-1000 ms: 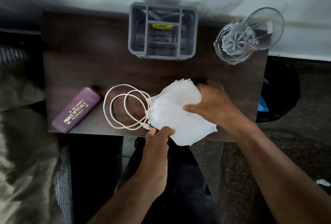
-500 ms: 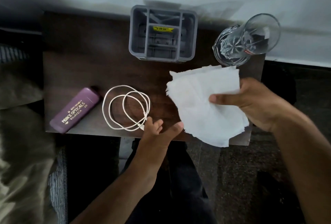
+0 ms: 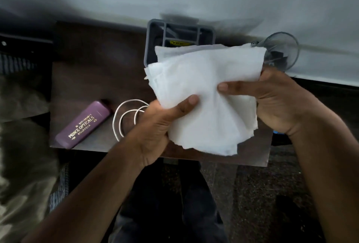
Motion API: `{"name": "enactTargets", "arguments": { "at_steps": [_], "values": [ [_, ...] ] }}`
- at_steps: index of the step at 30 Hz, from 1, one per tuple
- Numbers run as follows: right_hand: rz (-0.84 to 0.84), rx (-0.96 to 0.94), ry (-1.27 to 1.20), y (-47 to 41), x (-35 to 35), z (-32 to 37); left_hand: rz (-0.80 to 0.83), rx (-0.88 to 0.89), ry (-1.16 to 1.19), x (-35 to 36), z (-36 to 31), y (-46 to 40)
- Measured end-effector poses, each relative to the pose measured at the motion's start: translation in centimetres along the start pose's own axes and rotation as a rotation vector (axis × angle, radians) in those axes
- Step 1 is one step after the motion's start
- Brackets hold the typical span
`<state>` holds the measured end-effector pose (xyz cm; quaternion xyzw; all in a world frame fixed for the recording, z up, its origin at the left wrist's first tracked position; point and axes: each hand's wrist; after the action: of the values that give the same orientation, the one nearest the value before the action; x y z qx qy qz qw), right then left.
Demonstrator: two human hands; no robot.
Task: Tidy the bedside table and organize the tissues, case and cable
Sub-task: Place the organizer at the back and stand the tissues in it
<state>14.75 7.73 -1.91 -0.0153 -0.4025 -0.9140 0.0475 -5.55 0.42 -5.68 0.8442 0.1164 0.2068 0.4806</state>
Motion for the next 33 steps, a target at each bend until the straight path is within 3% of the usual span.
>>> {"name": "enactTargets", "arguments": {
  "at_steps": [3, 6, 12, 19, 21, 26, 30, 33],
  "values": [
    [-0.118, -0.025, 0.072, -0.4, 0.1, 0.1, -0.113, 0.123, -0.151, -0.9, -0.9, -0.2],
    [-0.101, 0.029, 0.036, -0.4, 0.3, 0.2, -0.126, 0.187, -0.190, -1.6, -1.8, 0.1],
    [-0.029, 0.087, 0.043, -0.4, 1.5, -0.2, 0.009, 0.038, -0.102, -2.1, -2.7, 0.4],
    [-0.004, 0.187, 0.006, -1.0, 1.7, -1.1, -0.176, 0.082, -0.153, -2.7, -2.7, -0.4],
    [-0.094, 0.097, 0.108, -0.7, 2.3, -1.7, -0.244, 0.168, -0.282, -2.4, -2.4, -0.3],
    [-0.615, -0.377, 0.546, 1.3, 6.7, -2.4, -0.389, 0.401, -0.467, 0.6, -1.7, 1.1],
    [-0.627, -0.606, 0.850, 2.8, 10.5, -3.0, -0.352, 0.382, -0.349, 1.8, -2.1, 2.0],
    [-0.581, -0.520, 0.782, 3.3, 10.8, -2.7, -0.446, 0.386, -0.300, 0.6, -2.3, 1.8]
  ]
}}
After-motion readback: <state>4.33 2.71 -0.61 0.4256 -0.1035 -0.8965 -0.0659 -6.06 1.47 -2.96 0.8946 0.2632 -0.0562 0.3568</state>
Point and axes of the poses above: each hand's wrist, its own y-axis away from the middle knuckle, its own x-axis out of the palm, z = x × y, and after that the axes turned 14 degrees about -z, right-handed
